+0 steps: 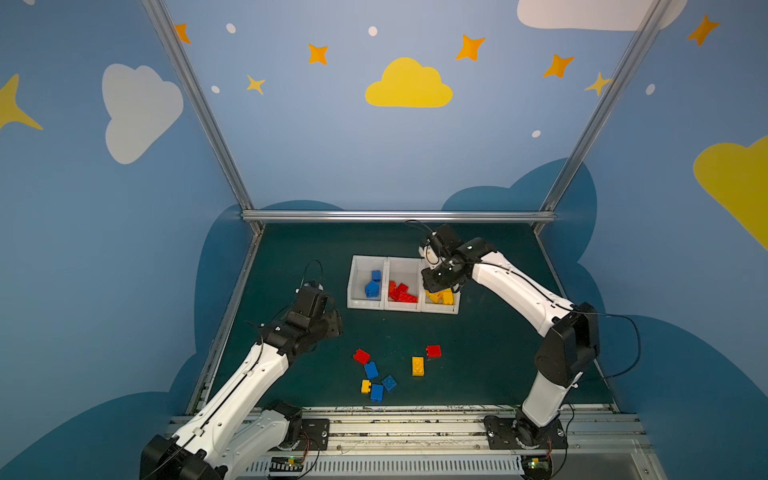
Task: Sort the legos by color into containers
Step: 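Carry the yellow brick with the right gripper over the yellow compartment, then lower the yellow brick into the yellow compartment and open the right gripper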
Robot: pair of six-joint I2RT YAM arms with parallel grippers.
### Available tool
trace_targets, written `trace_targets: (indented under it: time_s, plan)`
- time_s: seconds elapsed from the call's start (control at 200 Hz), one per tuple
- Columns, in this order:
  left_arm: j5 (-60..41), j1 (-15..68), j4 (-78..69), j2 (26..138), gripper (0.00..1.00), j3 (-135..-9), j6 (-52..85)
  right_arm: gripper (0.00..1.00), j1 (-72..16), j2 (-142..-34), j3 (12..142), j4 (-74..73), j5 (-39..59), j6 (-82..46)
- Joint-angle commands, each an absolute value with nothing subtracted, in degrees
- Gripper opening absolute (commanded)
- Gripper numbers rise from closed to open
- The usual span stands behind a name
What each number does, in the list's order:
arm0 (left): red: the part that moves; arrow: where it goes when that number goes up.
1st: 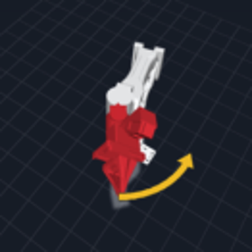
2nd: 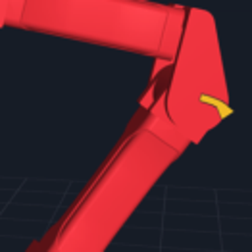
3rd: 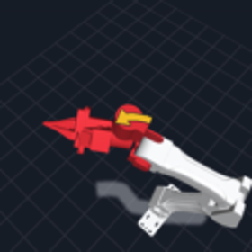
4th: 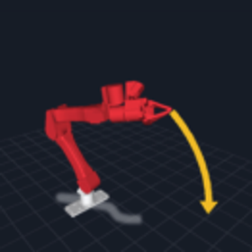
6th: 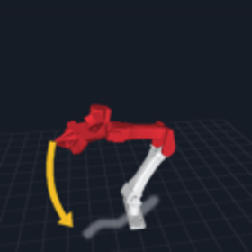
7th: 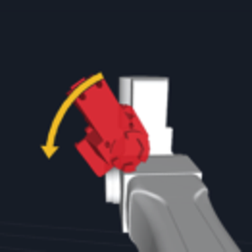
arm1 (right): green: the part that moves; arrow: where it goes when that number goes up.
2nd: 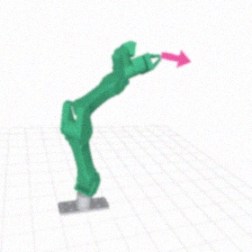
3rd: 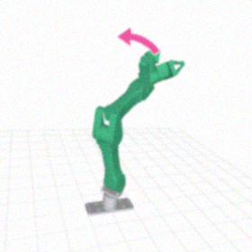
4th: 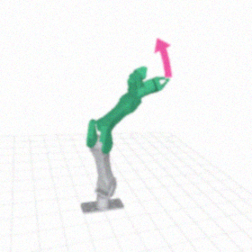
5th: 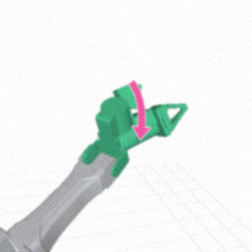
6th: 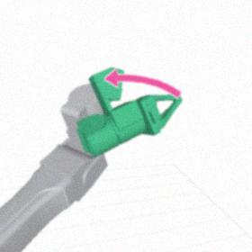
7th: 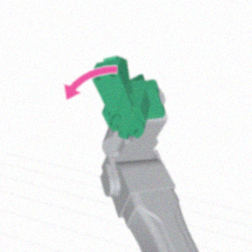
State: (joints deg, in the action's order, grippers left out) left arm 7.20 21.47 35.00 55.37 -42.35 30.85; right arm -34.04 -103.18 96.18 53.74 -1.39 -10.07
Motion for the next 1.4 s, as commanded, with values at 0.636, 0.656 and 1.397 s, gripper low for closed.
trace_targets:
  time_s: [0.636, 0.656, 1.397]
  plan:
    - [0.4, 21.5, 33.2, 51.0, 0.63, -38.8, 32.5, 0.57, -24.2, -121.6, 113.1, 58.7, 5.7, -18.6]
    - [0.4, 21.4, 33.3, 50.9, 0.63, -38.8, 32.5, 0.59, -24.2, -121.4, 113.1, 58.8, 5.7, -18.6]
    - [4.5, 29.3, 42.6, 53.2, 0.63, -40.9, 34.6, 0.63, -28.3, -87.4, 80.0, 49.7, 8.6, -22.5]
